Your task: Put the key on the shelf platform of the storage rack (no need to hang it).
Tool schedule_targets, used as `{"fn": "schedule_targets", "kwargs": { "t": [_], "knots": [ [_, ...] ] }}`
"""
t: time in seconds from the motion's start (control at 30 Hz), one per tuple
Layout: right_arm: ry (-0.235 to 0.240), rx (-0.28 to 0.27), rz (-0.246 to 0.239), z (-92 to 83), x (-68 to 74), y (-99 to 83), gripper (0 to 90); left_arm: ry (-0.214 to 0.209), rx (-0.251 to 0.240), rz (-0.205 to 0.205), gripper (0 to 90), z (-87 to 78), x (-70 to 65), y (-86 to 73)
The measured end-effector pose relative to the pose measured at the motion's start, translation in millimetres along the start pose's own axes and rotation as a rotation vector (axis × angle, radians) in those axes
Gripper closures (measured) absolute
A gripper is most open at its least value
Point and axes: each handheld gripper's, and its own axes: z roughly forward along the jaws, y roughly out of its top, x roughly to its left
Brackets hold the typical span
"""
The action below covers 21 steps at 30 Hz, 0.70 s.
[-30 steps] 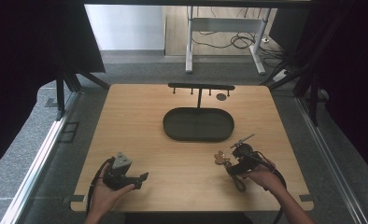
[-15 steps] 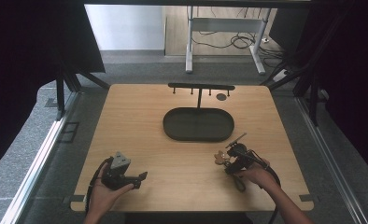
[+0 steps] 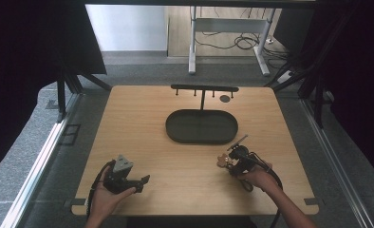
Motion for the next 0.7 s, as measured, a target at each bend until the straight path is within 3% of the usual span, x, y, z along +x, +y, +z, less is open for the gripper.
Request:
{"fn": "schedule_targets", "kwargs": {
  "t": [0.3,0.7],
  "knots": [
    [0.024,-0.009,-0.026,-5.4,-3.3,2.0,67.3,0.004,0.000,0.000,18.8,-0.6,1.9,-0.8],
    [0.033,-0.111,-0.049,-55.4,-7.6,10.0,67.7,0.005,-0.012,-0.010,18.9,-4.6,3.3,-0.7]
  ]
}}
